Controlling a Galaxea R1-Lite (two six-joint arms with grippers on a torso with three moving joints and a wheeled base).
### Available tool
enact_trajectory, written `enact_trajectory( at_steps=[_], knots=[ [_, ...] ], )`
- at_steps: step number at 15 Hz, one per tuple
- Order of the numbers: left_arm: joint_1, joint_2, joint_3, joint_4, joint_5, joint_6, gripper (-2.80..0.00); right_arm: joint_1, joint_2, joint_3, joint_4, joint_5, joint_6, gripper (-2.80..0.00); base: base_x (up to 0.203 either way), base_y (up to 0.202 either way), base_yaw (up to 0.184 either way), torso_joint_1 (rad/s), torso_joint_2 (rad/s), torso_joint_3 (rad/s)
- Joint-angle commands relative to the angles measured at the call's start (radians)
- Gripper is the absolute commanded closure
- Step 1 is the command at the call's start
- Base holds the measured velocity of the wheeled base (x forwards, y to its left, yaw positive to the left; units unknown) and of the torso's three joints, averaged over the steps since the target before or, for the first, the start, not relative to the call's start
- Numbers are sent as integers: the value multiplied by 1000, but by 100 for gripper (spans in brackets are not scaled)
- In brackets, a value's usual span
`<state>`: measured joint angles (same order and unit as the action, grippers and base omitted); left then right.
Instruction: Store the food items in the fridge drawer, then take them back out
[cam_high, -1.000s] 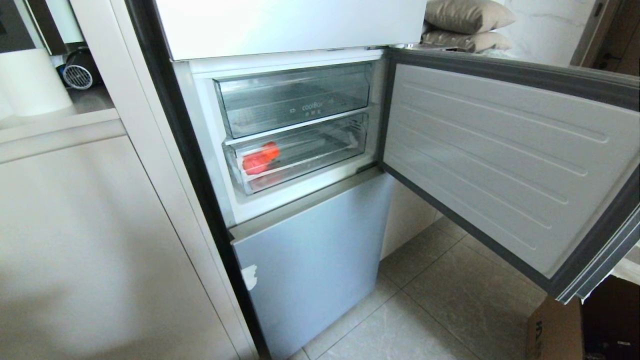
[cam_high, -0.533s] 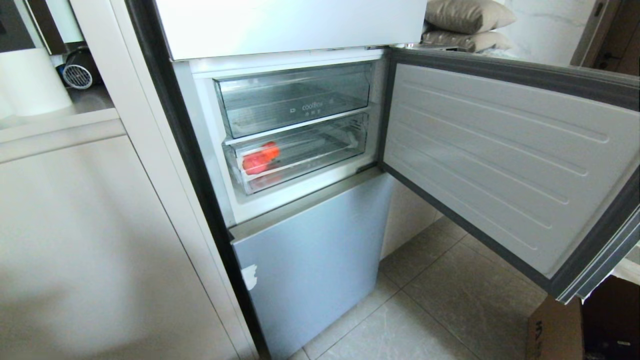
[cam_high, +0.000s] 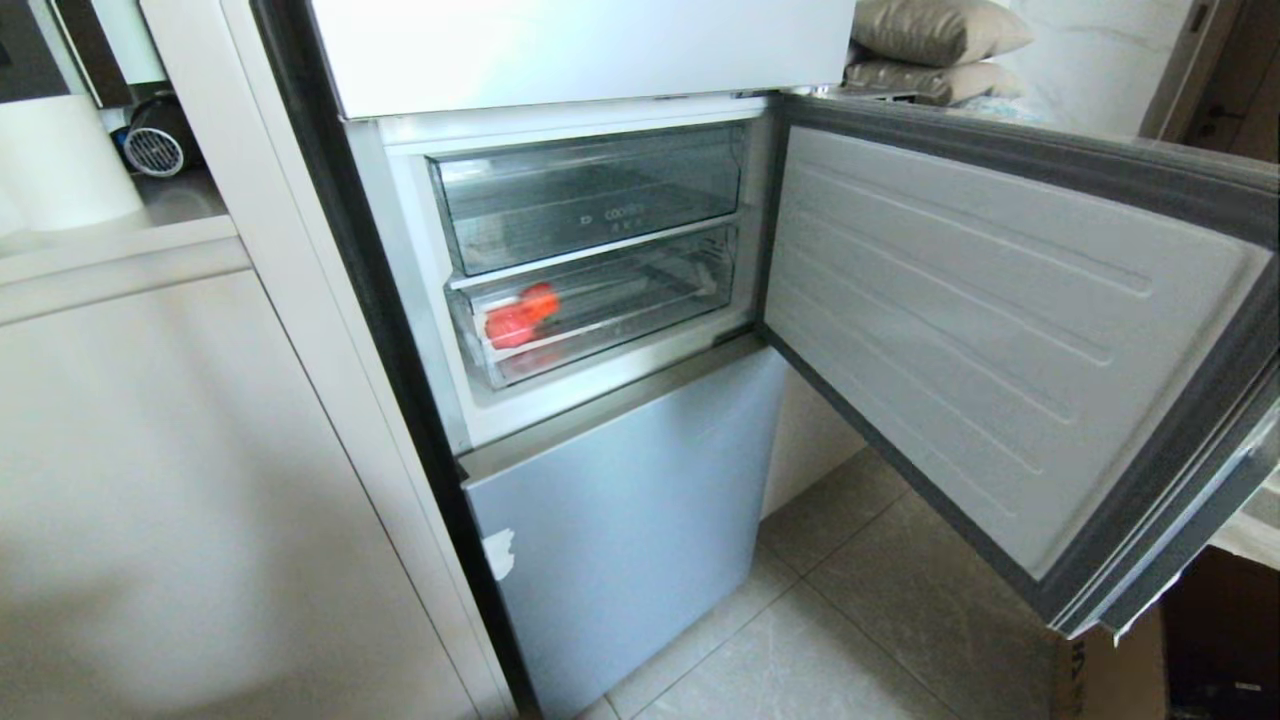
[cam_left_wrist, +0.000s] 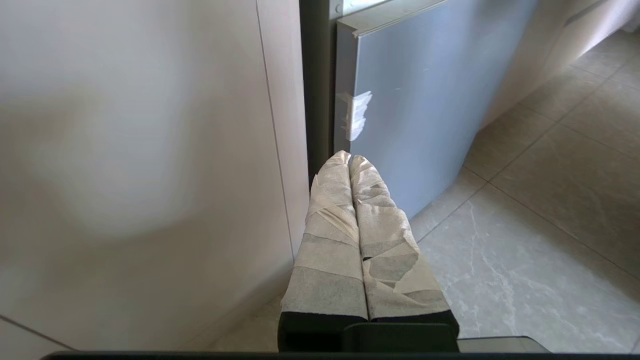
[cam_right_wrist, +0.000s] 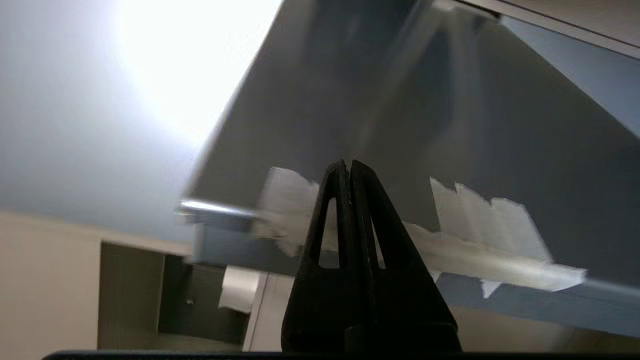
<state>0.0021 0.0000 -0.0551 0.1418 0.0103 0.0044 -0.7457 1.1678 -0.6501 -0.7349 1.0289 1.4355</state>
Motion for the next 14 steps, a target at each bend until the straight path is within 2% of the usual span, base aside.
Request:
enact_trajectory(
  at_steps=[1,2,3,4,6,7,10,11,12,14],
  knots=[
    [1,2,0,1,0,0,0,54,-254,51,-3,-4,18,0,0,0,0,0,0,0],
    [1,2,0,1,0,0,0,85,-349,66,-1,-21,19,0,0,0,0,0,0,0],
    [1,2,0,1,0,0,0,138,-432,76,3,-69,8,0,0,0,0,0,0,0],
    [1,2,0,1,0,0,0,218,-483,81,32,-184,-47,0,0,0,0,0,0,0],
    [1,2,0,1,0,0,0,391,-497,72,218,-549,-325,0,0,0,0,0,0,0],
    [1,2,0,1,0,0,0,532,-494,72,279,-722,-427,0,0,0,0,0,0,0],
    [1,2,0,1,0,0,0,1016,-469,94,379,-1145,-649,0,0,0,0,0,0,0],
    [1,2,0,1,0,0,0,1126,-423,105,398,-1241,-710,0,0,0,0,0,0,0],
    [1,2,0,1,0,0,0,1200,-346,111,402,-1297,-754,0,0,0,0,0,0,0],
    [1,2,0,1,0,0,0,1237,-132,99,373,-1339,-821,0,0,0,0,0,0,0]
  ],
)
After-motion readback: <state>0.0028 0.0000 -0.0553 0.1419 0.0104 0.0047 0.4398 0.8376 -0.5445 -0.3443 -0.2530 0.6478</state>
